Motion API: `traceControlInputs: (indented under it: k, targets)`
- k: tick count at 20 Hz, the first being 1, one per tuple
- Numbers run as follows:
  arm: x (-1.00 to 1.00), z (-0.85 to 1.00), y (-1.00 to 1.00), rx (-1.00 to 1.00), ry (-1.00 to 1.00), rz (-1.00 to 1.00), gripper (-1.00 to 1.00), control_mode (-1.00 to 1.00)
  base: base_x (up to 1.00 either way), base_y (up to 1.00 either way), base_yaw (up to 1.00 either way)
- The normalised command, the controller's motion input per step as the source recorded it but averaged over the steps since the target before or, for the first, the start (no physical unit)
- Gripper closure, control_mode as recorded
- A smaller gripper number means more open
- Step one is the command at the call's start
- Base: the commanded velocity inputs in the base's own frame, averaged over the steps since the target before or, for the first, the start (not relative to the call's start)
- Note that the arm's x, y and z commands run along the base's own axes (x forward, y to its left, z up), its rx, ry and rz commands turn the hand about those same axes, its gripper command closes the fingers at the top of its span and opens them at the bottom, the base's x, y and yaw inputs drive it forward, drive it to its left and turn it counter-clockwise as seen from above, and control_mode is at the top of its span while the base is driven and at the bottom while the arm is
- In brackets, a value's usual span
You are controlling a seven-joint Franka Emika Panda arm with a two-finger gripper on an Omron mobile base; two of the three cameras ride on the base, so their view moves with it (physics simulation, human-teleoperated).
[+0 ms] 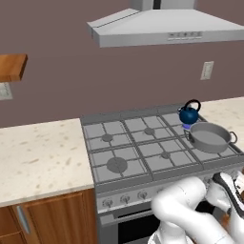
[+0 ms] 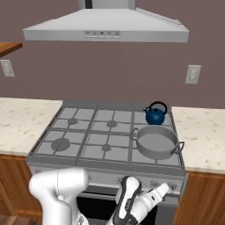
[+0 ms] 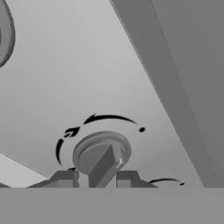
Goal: Pick the kettle from the cabinet and place it on a stove burner. Then pick the pot from the counter and place it on another stove burner. Finally, turn both burners on.
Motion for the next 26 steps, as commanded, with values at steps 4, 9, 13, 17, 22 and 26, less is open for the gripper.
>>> traceControlInputs:
  k: [4, 9, 13, 17, 22, 26]
  targets:
    - [0.03, 0.00, -0.12, -0.42, -0.38, 0.73, 1.00, -1.00, 0.00, 0.00, 0.00]
    - [0.03, 0.00, -0.14, -0.40, -0.36, 0.74, 1.00, -1.00, 0.00, 0.00, 0.00]
    - [0.00, 0.00, -0.04, -0.42, -0.32, 0.71, 1.00, -1.00, 0.00, 0.00, 0.00]
    - [0.01, 0.00, -0.11, -0.38, -0.31, 0.71, 1.00, -1.00, 0.00, 0.00, 0.00]
    - [0.02, 0.00, -0.09, -0.36, -0.27, 0.69, 1.00, -1.00, 0.00, 0.00, 0.00]
    - [-0.04, 0.03, 0.02, -0.36, -0.17, 0.43, -1.00, -1.00, 0.00, 0.00, 0.00]
